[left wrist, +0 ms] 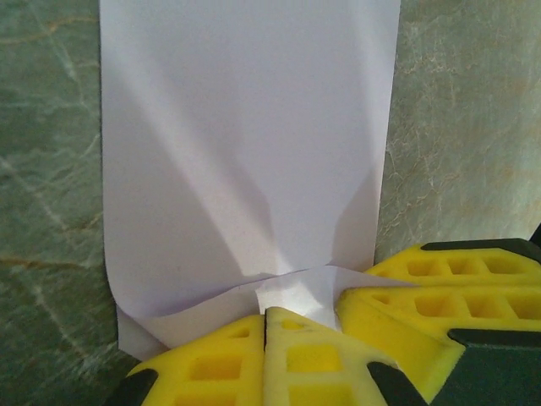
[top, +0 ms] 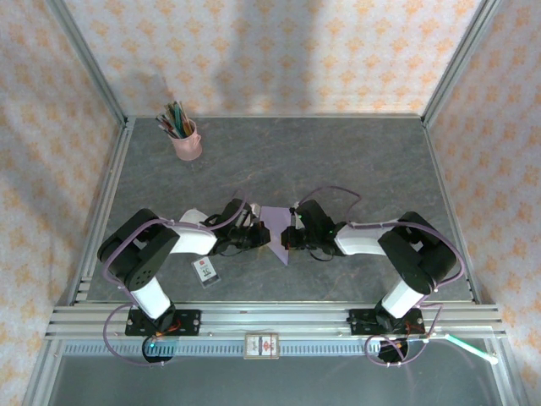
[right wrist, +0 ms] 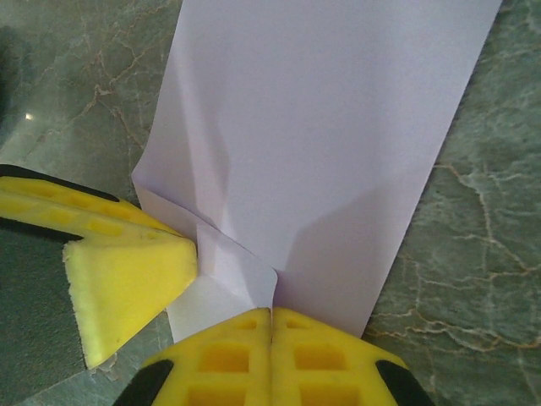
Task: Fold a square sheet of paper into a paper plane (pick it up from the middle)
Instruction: Third fold the triangle at the center of the table.
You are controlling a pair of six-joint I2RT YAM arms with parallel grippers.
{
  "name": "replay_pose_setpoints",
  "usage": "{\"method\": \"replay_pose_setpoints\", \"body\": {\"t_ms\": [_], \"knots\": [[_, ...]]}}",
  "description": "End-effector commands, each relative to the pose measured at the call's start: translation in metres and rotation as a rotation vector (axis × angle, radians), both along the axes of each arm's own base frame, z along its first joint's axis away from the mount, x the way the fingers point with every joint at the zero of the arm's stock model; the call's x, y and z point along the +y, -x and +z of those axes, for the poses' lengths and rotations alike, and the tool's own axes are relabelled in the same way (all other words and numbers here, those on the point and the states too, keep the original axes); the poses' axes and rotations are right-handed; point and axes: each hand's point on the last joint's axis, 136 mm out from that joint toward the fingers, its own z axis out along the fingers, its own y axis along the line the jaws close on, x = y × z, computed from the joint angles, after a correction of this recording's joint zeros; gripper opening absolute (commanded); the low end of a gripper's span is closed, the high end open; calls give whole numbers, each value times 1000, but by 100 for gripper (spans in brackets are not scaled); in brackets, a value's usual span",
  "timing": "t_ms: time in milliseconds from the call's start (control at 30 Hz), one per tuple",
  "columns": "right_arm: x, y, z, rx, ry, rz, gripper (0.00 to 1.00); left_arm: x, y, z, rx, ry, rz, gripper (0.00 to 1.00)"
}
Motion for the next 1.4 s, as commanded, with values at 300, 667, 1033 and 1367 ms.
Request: {"method": "replay_pose_setpoints", "body": {"t_ms": [300,667,1033,1367], "knots": [[-24,-6,3,-16,153,-32,20,37,29,-60,115,-263,-27,5],[-35,-2,60,-146,101,-39,23,37,27,-60,109,-264,-14,4],[31,37,41,-24,-45,150,3,35,25,-58,109,-253,-8,4],[23,34,4,23,71,144,0,36,27,-59,111,-259,-15,3]]}}
